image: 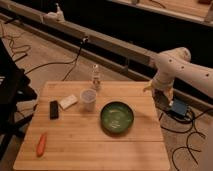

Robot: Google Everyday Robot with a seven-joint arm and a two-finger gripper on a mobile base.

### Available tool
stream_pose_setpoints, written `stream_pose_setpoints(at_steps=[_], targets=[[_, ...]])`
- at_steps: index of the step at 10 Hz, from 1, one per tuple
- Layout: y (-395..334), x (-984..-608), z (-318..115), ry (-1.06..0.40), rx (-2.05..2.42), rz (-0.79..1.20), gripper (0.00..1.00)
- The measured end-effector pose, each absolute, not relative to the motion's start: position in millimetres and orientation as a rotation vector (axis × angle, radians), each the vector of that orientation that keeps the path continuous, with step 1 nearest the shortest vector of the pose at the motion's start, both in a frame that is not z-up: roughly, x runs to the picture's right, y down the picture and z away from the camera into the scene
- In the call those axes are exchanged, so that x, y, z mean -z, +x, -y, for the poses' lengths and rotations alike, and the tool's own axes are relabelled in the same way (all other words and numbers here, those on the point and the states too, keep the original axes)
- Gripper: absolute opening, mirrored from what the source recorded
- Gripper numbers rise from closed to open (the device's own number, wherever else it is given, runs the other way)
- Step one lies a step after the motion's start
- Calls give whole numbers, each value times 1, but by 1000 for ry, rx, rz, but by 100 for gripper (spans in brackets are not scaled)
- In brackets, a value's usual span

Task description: Pick up the ceramic cup

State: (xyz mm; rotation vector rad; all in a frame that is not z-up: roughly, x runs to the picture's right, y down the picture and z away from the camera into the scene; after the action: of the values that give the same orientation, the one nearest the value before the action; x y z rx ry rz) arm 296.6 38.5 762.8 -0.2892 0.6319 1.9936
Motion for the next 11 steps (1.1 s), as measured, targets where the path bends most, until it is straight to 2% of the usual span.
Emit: stream_pose_setpoints(at_steps=[3, 7, 9, 11], targets=[[256, -754, -29, -480, -2045, -506, 80], [172, -714, 11, -812, -2019, -215, 80], [149, -706, 17, -842, -1949, -169, 80], [127, -714, 16, -795, -1854, -180, 80]])
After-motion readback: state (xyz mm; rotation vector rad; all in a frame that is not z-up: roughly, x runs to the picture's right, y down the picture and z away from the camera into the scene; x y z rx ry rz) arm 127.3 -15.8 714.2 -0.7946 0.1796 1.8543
